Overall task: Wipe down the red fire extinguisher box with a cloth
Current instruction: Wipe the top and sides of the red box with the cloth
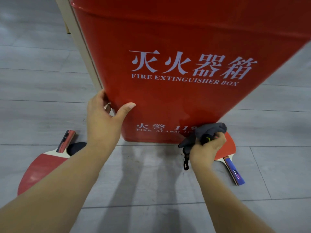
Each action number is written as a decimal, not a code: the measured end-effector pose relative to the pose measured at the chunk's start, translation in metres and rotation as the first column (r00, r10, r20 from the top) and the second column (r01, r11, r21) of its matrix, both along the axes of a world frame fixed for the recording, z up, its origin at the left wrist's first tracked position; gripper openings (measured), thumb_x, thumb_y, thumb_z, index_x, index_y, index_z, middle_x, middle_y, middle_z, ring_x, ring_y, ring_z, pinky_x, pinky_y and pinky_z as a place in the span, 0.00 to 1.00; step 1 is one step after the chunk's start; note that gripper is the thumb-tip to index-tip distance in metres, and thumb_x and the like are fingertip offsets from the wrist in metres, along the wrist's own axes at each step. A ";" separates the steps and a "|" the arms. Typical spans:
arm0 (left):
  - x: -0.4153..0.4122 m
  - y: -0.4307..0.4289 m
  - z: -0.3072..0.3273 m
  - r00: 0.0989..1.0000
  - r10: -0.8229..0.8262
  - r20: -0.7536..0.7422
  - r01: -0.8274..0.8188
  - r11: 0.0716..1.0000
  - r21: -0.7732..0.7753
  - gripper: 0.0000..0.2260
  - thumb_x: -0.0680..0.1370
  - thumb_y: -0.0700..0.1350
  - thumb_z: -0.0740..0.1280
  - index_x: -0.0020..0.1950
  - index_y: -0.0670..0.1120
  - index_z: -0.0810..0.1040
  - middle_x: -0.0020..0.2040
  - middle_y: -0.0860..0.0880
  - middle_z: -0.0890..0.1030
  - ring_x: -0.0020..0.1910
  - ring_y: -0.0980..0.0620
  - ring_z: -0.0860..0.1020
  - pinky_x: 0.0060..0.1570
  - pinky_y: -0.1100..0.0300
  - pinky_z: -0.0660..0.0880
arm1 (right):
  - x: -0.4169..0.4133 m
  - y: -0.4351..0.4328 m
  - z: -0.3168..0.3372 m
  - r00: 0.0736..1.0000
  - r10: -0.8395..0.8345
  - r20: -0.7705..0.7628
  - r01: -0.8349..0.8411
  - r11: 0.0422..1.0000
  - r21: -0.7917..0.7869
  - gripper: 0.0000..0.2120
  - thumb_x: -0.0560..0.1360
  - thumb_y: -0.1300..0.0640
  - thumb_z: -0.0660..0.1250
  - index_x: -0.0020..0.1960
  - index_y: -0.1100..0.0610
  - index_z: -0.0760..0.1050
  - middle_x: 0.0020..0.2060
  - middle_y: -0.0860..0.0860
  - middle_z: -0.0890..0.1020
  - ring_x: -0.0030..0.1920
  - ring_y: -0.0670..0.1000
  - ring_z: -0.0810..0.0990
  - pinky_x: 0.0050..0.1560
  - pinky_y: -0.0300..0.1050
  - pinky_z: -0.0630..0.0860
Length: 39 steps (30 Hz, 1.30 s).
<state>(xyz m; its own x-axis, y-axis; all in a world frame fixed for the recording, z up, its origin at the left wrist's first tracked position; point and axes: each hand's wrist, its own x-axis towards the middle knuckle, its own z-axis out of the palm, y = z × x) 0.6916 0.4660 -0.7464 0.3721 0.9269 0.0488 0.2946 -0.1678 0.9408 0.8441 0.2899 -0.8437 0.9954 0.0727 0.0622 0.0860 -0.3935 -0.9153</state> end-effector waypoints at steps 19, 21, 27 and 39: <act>-0.011 0.017 0.006 0.999 -0.054 0.006 0.054 0.997 -0.051 0.26 0.63 0.52 0.77 0.57 0.52 0.72 0.52 0.59 0.79 0.53 0.61 0.78 0.54 0.65 0.76 | -0.111 0.096 -0.027 0.555 0.731 0.397 -0.481 0.671 -0.564 0.22 0.65 0.66 0.57 0.57 0.52 0.68 0.47 0.55 0.67 0.36 0.62 0.77 0.33 0.50 0.77; -0.011 0.017 0.005 0.998 -0.061 0.018 0.062 0.997 -0.054 0.26 0.64 0.52 0.77 0.58 0.51 0.71 0.55 0.56 0.79 0.54 0.60 0.78 0.54 0.64 0.76 | -0.110 0.098 -0.036 0.482 0.783 0.393 -0.482 0.612 -0.627 0.21 0.66 0.65 0.57 0.57 0.53 0.69 0.47 0.55 0.66 0.35 0.62 0.77 0.30 0.49 0.77; -0.008 0.015 -0.006 0.995 -0.067 0.075 0.075 0.991 -0.115 0.28 0.64 0.54 0.75 0.60 0.53 0.69 0.54 0.58 0.77 0.52 0.63 0.77 0.48 0.70 0.76 | -0.095 0.079 -0.041 0.440 0.862 0.250 -0.457 0.455 -0.764 0.38 0.49 0.65 0.79 0.55 0.51 0.68 0.46 0.56 0.71 0.36 0.60 0.77 0.27 0.49 0.75; -0.001 -0.002 -0.035 0.997 -0.066 0.044 0.072 0.985 -0.157 0.28 0.65 0.65 0.65 0.60 0.52 0.66 0.60 0.51 0.75 0.53 0.60 0.76 0.47 0.73 0.72 | -0.018 -0.001 -0.042 0.971 0.233 0.060 -0.196 0.911 -0.363 0.24 0.61 0.78 0.61 0.56 0.67 0.69 0.57 0.65 0.66 0.50 0.63 0.71 0.54 0.51 0.70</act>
<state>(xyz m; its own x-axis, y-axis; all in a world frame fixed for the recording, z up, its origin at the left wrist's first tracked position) 0.6905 0.4639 -0.7815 0.4364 0.8961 -0.0813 0.2506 -0.0343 0.9675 0.8257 0.2889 -0.8861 0.9433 0.3190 0.0913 0.2880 -0.6506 -0.7027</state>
